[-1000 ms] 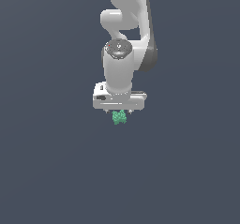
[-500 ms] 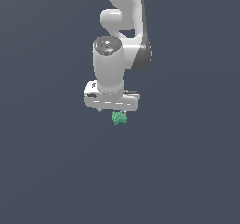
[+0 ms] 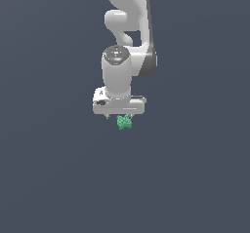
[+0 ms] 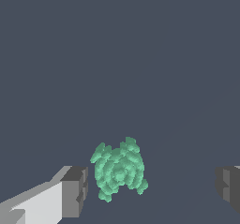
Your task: Pick up the object and move it to a goal position.
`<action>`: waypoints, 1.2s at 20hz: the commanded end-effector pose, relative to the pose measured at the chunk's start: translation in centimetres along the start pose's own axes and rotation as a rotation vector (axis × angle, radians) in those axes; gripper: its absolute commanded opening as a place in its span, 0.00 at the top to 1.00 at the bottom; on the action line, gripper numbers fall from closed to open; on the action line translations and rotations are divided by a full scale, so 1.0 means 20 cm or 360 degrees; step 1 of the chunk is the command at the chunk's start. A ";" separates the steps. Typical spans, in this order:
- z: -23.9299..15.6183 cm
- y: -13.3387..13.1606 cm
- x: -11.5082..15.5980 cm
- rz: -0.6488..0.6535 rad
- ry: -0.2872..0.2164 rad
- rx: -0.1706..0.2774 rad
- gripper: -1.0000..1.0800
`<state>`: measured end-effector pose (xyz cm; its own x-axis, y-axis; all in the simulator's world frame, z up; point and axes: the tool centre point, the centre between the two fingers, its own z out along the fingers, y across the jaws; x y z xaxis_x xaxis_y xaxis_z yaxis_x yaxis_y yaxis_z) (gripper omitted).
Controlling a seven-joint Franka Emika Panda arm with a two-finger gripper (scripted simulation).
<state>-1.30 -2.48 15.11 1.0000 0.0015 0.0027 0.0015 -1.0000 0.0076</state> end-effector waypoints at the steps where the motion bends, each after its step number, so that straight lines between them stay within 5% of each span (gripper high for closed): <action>1: 0.07 -0.02 -0.04 -0.0078 -0.0002 0.0001 0.04; 11: 0.27 -0.09 -0.21 -0.0348 -0.0003 0.0011 0.04; 24: 0.38 -0.10 -0.24 -0.0377 -0.0004 0.0012 0.04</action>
<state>-5.98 -0.48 8.15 0.9719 0.2356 0.0002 0.2356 -0.9719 0.0002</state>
